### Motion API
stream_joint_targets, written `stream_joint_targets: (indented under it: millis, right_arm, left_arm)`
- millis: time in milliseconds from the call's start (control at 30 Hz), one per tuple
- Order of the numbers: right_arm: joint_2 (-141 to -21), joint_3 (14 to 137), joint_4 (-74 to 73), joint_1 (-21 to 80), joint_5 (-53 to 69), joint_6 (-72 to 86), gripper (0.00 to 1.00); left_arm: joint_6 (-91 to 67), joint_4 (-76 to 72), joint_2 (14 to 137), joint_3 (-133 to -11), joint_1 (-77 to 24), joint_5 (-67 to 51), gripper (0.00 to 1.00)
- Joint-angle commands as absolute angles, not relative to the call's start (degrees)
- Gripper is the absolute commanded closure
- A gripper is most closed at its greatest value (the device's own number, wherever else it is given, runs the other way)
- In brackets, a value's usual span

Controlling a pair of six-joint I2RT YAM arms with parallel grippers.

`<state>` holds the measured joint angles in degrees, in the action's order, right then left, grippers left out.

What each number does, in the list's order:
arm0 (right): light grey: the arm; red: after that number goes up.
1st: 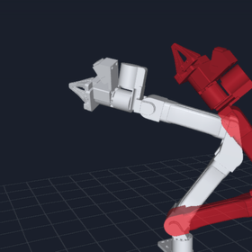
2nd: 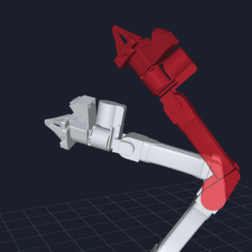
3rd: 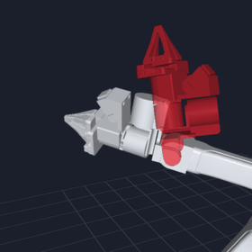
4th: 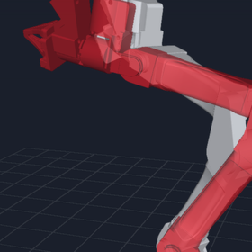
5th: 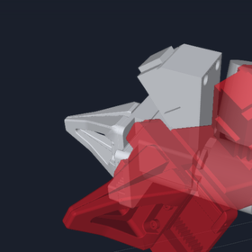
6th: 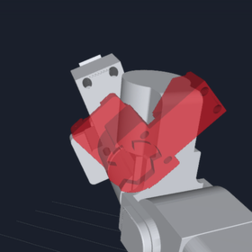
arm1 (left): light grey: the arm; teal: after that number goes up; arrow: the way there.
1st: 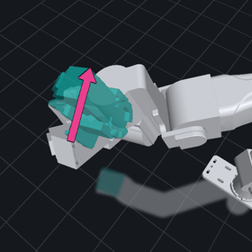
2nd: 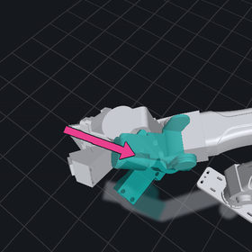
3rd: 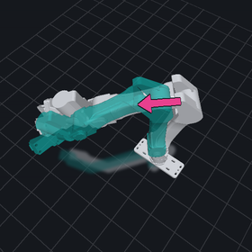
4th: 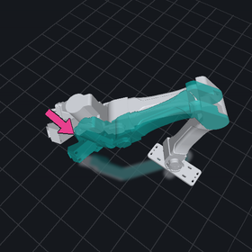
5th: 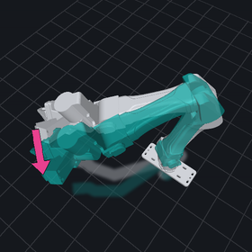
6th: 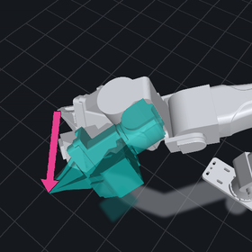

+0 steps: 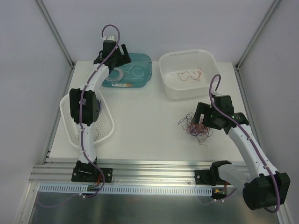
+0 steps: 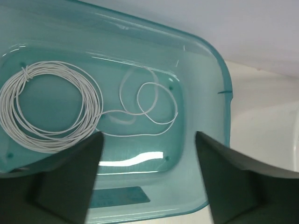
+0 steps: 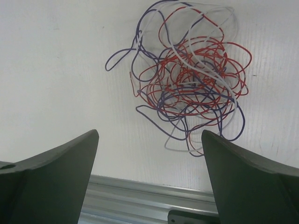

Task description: Untangle the cables

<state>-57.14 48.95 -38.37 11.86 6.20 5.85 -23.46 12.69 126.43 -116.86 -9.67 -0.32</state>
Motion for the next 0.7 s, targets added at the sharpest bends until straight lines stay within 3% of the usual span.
stream_joint_targets:
  millis: [0, 100, 300, 500, 600, 667]
  right_arm:
    - [-59.85, 52.29, -38.40, 12.13, 2.12, 4.92, 0.03]
    - [-62.83, 53.52, -39.81, 11.95, -4.90, 6.15, 0.02]
    - [-69.42, 52.04, -38.50, 10.72, -7.47, 11.33, 0.01]
    - [-76.63, 49.84, -31.83, 11.16, -6.15, 13.88, 0.07]
    - [-81.37, 49.39, -27.78, 13.26, -5.54, 12.75, 0.16]
    - [-84.63, 50.09, -25.84, 15.11, -4.84, 12.04, 0.30]
  left_arm:
    - [-24.26, 8.96, 118.40, -114.01, -9.58, -2.81, 0.10]
    - [-22.68, 8.88, 111.55, -108.04, -9.49, -4.57, 0.01]
    - [-22.76, 8.97, 96.17, -91.87, -9.67, -11.59, 0.01]
    - [-23.91, 9.32, 82.11, -73.85, -11.60, -20.11, 0.01]
    - [-23.91, 9.75, 75.95, -65.67, -14.06, -21.35, 0.01]
    - [-23.91, 10.02, 71.91, -60.33, -16.25, -21.45, 0.01]
